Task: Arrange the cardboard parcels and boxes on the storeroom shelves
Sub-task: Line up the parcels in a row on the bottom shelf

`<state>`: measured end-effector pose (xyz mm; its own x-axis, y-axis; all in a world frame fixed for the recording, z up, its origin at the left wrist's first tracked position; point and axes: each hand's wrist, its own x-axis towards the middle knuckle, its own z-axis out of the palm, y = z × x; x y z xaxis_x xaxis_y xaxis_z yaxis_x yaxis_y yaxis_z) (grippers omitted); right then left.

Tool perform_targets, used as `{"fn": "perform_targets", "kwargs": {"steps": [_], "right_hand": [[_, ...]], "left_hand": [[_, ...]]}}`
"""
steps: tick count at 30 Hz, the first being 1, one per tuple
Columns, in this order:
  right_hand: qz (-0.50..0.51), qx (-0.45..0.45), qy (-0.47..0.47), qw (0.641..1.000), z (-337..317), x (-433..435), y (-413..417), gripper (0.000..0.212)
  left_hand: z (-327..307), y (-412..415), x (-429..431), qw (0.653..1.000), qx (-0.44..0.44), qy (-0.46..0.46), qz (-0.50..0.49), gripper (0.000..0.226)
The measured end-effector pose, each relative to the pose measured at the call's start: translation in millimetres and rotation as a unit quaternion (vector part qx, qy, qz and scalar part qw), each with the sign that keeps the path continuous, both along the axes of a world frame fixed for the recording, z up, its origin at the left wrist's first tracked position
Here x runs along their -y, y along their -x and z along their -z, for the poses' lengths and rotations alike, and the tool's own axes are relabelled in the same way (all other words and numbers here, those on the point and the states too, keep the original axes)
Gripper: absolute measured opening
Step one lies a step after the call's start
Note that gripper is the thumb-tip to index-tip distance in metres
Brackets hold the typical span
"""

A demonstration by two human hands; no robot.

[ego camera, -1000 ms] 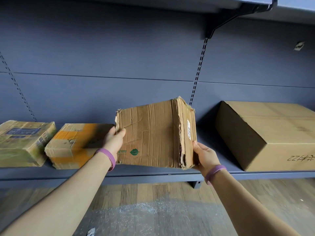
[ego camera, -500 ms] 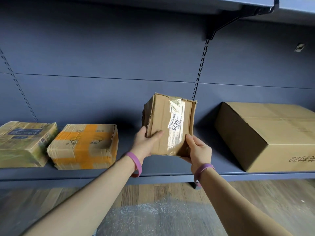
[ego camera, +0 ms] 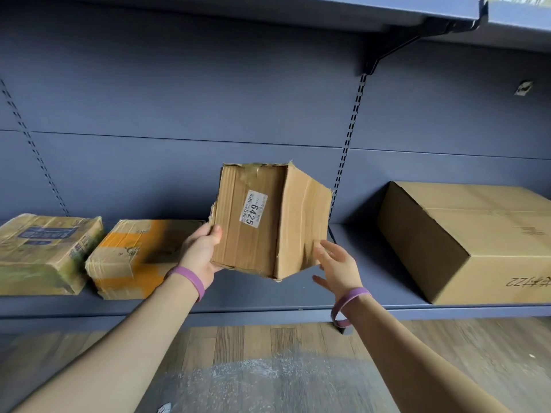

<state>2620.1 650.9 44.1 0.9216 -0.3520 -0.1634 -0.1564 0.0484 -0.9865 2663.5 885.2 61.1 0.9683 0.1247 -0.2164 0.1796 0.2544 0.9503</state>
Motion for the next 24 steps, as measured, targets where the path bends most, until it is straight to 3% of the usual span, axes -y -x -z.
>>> {"fn": "perform_targets", "kwargs": {"steps": [3, 5, 7, 11, 14, 17, 20, 24], "right_hand": [[0.033, -0.047, 0.033, 0.998, 9.7, 14.2, -1.6, 0.073], [0.075, -0.057, 0.026, 0.995, 12.4, 23.9, -0.9, 0.084], [0.095, -0.066, -0.041, 0.992, 10.2, 29.9, 2.2, 0.073], [0.060, -0.046, -0.228, 0.971, 4.1, 30.3, 7.8, 0.032], [0.063, -0.007, -0.228, 0.972, 6.3, 29.7, 7.4, 0.026], [0.108, 0.025, -0.211, 0.971, 0.7, 25.7, 4.7, 0.019], [0.157, 0.034, -0.199, 0.967, 0.3, 21.1, -0.9, 0.015], [0.205, 0.038, -0.227, 0.952, 1.2, 15.5, -3.0, 0.010]], "left_hand": [[2.9, 2.7, -10.6, 1.000, 0.007, 0.015, 0.027, 0.026], [7.1, 3.3, -16.9, 0.997, 0.004, 0.060, 0.048, 0.028], [12.0, 2.9, -19.7, 0.993, -0.009, 0.105, 0.060, 0.032], [14.1, 5.0, -18.8, 0.984, -0.042, 0.157, 0.066, 0.035], [7.7, 5.2, -12.3, 0.983, -0.048, 0.167, 0.063, 0.030], [3.6, 2.6, -2.6, 0.990, -0.066, 0.120, 0.023, 0.027], [2.0, 1.8, 6.7, 0.993, -0.092, 0.072, 0.026, 0.046], [-0.3, 6.7, 16.6, 0.989, -0.091, 0.079, 0.089, 0.079]]}}
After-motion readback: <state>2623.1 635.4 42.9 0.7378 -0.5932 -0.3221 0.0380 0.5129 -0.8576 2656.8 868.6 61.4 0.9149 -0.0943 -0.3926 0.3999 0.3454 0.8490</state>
